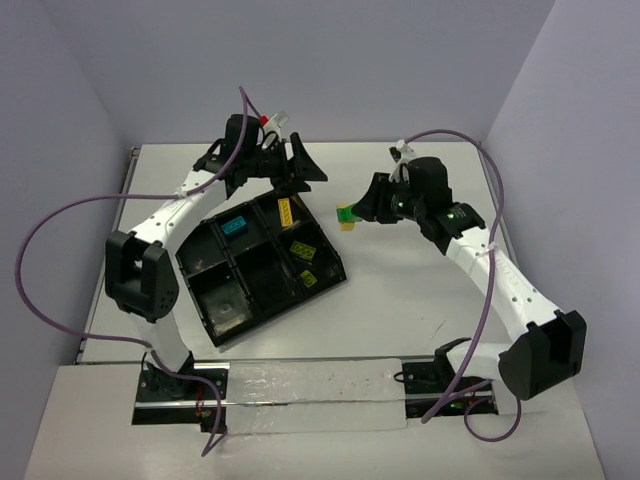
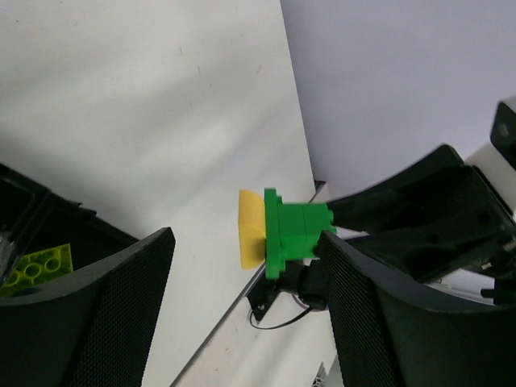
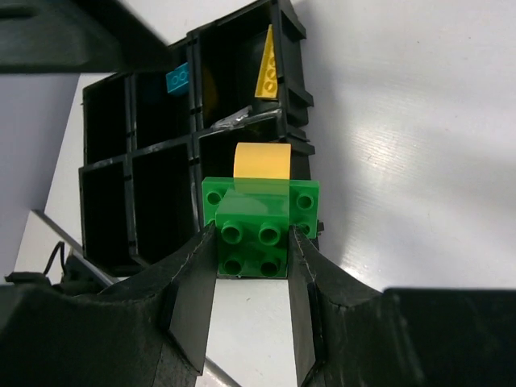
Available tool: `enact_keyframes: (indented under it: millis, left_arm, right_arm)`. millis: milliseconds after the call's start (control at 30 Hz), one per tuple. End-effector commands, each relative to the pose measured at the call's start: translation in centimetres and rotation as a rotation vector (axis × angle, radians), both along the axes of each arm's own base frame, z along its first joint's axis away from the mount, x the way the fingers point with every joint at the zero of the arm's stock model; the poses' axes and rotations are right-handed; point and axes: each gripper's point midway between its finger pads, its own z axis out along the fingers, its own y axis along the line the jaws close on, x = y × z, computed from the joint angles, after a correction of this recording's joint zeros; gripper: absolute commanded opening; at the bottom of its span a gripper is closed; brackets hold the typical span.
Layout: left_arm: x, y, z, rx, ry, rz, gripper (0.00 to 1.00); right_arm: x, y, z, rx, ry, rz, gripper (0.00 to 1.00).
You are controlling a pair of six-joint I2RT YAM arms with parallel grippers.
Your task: Sort the legos into containers by color
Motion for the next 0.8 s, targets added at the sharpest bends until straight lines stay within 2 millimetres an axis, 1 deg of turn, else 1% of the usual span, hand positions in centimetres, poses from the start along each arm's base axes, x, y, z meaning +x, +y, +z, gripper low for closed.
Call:
enact_keyframes:
  millis: [0,67,133,233,267,300,333,367,400,467,533,700,767]
  left_arm:
    - [-0.5,-2.2,1.8,-0.065,0.018,-0.044,0.78]
    - [-0.3,-1.9,1.8,-0.045,-0.009,-0.010,0.79]
    - [0.1,-1.1,2.0,-0.007,-0.060,0.030,0.80]
    - [0.0,0.4,2.1,0.060,-0.152,0.066,0.83]
    - [-0.2,0.6,2.2,0.066,-0.173,0.063,0.83]
    - [-0.5,0.7,2.8,0.050,-0.217,0.053,0.84]
    - [-0.7,0.7,3.0,0.035,-0.238,0.041,0.84]
    - [-1.4,0.5,2.6,0.017,-0.229,0.016,0.84]
    - [-1.9,0.3,2.4,-0.006,-0.218,0.000,0.84]
    - [-2.4,0.1,2.7,-0.041,-0.204,-0.012,0.84]
    - [-2.6,-0.1,2.9,-0.070,-0.203,-0.020,0.84]
    - [-2.4,-0.5,3.4,-0.079,-0.201,-0.049,0.83]
    - [-2.7,-0.9,3.7,-0.108,-0.188,-0.077,0.81]
  right_arm:
    - [0.0,0.3,3.2,0.038,-0.127,0.023,0.00]
    - [0.5,-0.4,2.9,0.017,-0.099,-0.027,0.00]
    - [1.4,-1.4,2.2,0.009,-0.044,-0.101,0.00]
    - [2.0,-1.9,1.6,0.063,0.074,-0.149,0.00]
    - [2.2,-2.4,1.5,0.081,0.099,-0.174,0.00]
    - [2.3,-2.3,0.9,0.134,0.163,-0.168,0.00]
    - [2.4,-2.3,0.5,0.172,0.204,-0.163,0.00]
    - [2.1,-1.9,0.5,0.211,0.229,-0.133,0.00]
    - [2.2,-1.8,0.5,0.256,0.238,-0.121,0.00]
    - [2.2,-1.9,0.9,0.322,0.237,-0.110,0.00]
    - [2.1,-2.2,1.4,0.389,0.234,-0.093,0.00]
    - [1.8,-3.0,2.0,0.531,0.230,-0.062,0.00]
    - [1.4,-3.1,2.8,0.599,0.221,-0.028,0.00]
